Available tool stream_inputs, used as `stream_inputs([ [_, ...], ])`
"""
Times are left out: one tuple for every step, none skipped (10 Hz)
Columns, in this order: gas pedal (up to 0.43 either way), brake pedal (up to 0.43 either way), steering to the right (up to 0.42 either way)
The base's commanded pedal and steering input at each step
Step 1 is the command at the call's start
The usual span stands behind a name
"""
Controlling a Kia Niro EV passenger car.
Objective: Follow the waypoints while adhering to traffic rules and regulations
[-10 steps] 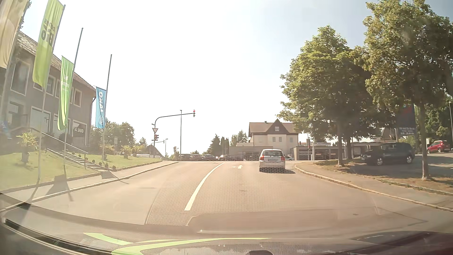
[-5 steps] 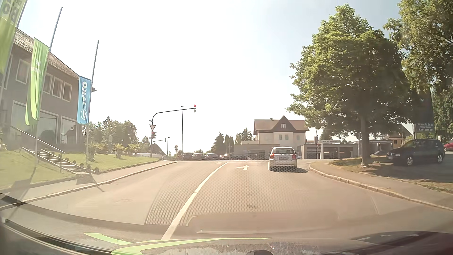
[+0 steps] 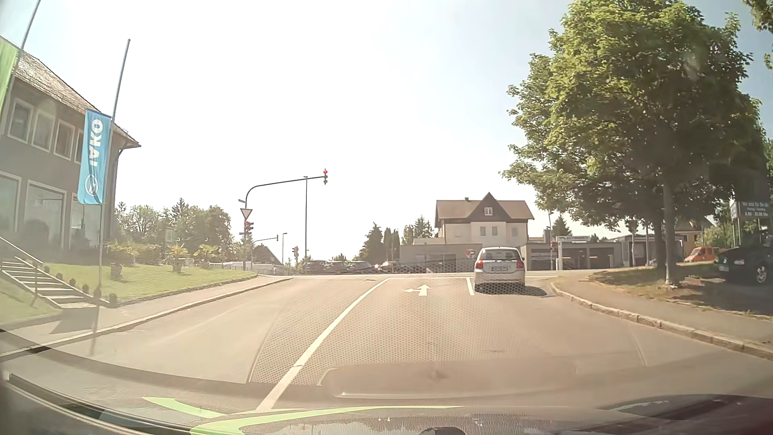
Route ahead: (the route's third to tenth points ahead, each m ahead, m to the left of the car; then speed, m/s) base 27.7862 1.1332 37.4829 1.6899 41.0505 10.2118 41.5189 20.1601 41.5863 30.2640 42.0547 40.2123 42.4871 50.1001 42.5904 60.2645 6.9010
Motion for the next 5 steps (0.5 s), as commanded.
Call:
stream_inputs([
  [0.22,0.0,-0.004],
  [0.169,0.0,-0.004],
  [0.11,0.0,-0.004],
  [0.087,0.0,-0.004],
  [0.008,0.0,-0.004],
])
